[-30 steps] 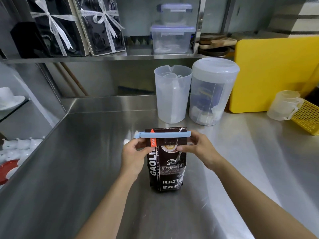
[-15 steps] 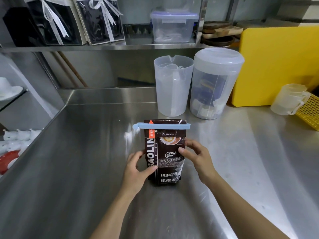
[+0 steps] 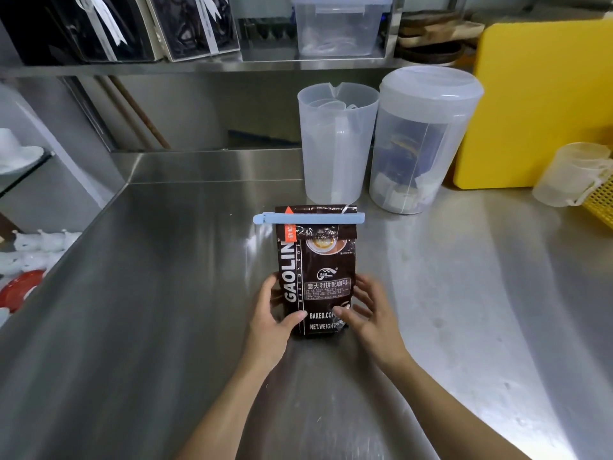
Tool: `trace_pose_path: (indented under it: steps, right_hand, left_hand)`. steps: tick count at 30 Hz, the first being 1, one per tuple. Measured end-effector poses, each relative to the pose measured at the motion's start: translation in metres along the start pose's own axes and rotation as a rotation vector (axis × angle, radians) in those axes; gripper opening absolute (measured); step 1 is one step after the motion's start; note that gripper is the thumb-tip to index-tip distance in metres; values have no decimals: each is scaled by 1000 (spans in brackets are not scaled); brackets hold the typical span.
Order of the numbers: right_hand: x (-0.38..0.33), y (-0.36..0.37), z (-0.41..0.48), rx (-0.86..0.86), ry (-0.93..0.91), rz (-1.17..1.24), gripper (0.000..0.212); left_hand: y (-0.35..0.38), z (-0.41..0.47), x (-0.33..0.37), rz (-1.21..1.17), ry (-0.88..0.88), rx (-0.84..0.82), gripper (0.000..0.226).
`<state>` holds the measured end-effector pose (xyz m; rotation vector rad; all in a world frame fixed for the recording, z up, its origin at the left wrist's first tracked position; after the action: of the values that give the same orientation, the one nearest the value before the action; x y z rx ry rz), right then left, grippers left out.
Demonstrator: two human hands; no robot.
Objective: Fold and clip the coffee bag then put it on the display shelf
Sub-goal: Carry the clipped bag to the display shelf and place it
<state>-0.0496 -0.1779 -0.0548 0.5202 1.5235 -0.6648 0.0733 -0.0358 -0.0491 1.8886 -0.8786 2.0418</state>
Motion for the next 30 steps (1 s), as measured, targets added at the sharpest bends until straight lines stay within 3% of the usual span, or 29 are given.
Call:
trace_pose_path:
  steps: [7, 15, 24, 30]
  right_hand:
    - [-9, 6, -5, -89, -58, 61, 71]
    - [-37, 36, -2, -331, -114, 89, 77]
    - [-91, 105, -32, -545, -258, 50, 92]
    - [-139, 188, -97, -738, -383, 60, 92]
  left_hand:
    - [1, -8, 9, -1, 14, 63, 66]
    - [-31, -37, 15, -12, -42, 298, 68]
    - [-120, -85, 52, -6, 9, 450, 69]
    - [-210, -173, 71, -10, 52, 670, 71]
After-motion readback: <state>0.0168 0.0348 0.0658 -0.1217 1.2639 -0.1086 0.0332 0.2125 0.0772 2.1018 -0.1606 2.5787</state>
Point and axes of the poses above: each hand's wrist, its own z-axis towards the middle knuckle, its own y-axis out of the palm, x = y × z, the point moved 10 cm from there along z, towards the middle knuckle, and after that the axes turned 3 degrees about y, right-handed, at the moved point
